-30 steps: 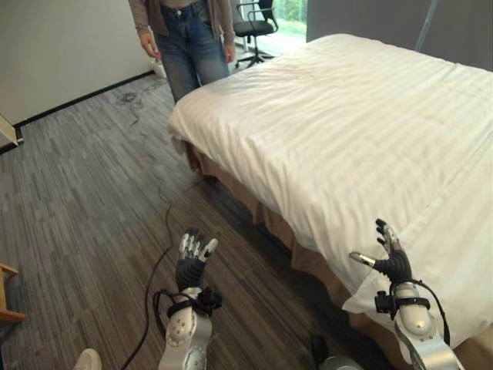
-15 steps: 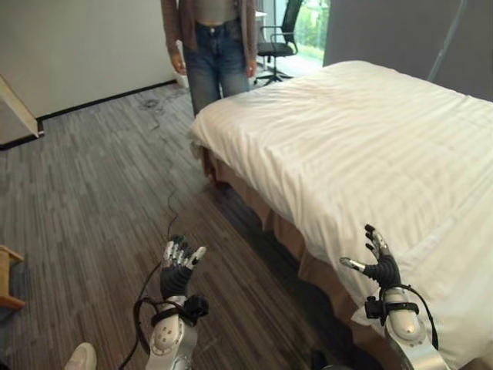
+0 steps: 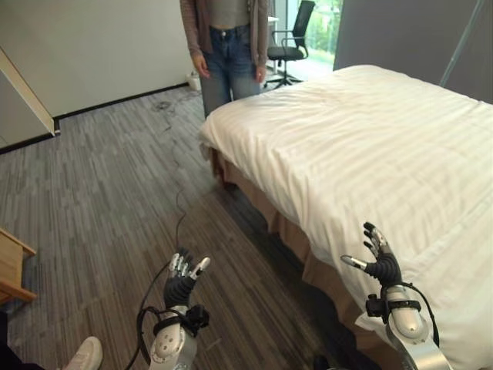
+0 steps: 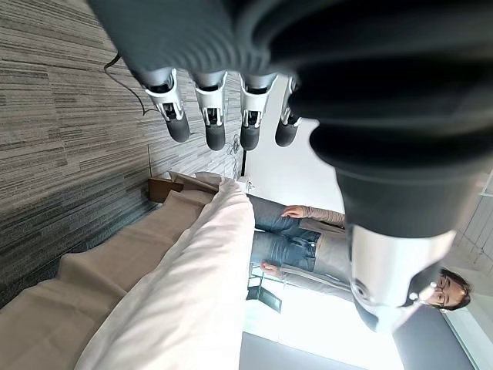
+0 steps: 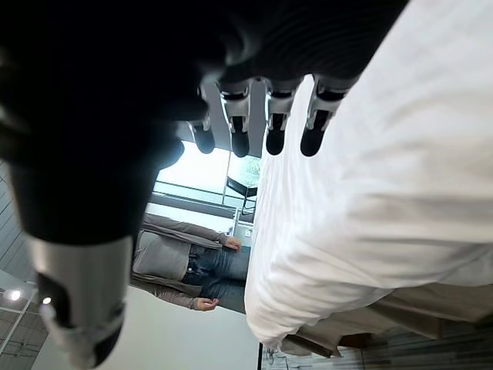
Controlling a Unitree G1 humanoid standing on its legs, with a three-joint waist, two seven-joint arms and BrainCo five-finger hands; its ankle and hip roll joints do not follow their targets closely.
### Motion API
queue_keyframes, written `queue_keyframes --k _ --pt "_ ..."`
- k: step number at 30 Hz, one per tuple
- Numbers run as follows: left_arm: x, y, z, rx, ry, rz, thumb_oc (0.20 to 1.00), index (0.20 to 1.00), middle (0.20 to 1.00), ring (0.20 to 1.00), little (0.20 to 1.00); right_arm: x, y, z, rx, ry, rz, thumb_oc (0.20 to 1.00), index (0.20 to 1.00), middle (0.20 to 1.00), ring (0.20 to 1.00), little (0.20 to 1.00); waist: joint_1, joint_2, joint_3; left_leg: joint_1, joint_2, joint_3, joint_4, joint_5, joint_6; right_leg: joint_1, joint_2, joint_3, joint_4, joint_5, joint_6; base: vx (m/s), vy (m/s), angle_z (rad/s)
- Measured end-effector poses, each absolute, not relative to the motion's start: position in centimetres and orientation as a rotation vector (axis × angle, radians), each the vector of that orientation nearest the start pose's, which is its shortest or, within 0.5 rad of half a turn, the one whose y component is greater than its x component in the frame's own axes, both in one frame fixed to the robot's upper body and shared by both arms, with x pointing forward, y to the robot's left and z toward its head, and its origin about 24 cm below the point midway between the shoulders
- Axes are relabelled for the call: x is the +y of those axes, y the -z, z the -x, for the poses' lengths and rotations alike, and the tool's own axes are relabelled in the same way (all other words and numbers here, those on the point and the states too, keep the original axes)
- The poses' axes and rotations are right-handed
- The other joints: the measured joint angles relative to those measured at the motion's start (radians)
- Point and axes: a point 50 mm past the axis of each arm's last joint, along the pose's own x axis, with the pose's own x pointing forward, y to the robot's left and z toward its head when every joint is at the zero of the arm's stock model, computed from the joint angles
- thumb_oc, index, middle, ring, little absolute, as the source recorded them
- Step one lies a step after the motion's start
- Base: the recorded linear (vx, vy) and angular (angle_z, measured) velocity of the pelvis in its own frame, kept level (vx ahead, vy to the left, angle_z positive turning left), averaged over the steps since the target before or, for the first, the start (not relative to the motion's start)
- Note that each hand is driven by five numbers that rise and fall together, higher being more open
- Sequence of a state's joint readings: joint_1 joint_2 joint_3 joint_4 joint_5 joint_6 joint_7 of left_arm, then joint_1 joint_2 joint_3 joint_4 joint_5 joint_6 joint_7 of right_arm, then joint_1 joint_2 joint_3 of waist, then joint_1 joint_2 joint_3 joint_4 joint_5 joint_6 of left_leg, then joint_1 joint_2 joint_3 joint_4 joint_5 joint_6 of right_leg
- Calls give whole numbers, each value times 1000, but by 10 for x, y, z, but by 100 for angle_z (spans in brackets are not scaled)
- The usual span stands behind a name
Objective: Making the bed.
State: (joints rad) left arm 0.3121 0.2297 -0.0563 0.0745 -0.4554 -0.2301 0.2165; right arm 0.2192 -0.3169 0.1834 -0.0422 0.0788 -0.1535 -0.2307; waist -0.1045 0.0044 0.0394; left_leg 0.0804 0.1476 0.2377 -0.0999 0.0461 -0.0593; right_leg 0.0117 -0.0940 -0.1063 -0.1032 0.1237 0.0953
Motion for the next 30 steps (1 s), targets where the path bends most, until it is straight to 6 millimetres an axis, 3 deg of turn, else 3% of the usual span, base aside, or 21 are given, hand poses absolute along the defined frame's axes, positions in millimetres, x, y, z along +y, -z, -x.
queue_keyframes --k 18,22,25,30 --pt "215 15 -176 167 -305 203 1000 1000 1000 1000 1000 -184 -17 -203 46 47 188 1000 1000 1000 1000 1000 0 -1 0 1 1 1 0 0 0 0 0 1 0 0 0 0 0 0" --pt "215 15 -176 167 -305 203 1000 1000 1000 1000 1000 -188 -5 -201 95 64 193 1000 1000 1000 1000 1000 0 -4 -2 0 1 0 0 0 0 0 0 0 0 -1 -2 0 0 0" --pt "217 14 -182 162 -301 190 1000 1000 1000 1000 1000 -206 22 -206 237 166 199 1000 1000 1000 1000 1000 2 -13 -7 1 0 -2 0 0 0 3 -1 -3 0 -2 -2 5 0 1" --pt "218 14 -188 175 -323 187 1000 1000 1000 1000 1000 -217 0 -214 159 234 174 1000 1000 1000 1000 1000 0 -14 -9 9 3 3 0 0 -1 0 3 6 0 -3 -4 12 -2 -4"
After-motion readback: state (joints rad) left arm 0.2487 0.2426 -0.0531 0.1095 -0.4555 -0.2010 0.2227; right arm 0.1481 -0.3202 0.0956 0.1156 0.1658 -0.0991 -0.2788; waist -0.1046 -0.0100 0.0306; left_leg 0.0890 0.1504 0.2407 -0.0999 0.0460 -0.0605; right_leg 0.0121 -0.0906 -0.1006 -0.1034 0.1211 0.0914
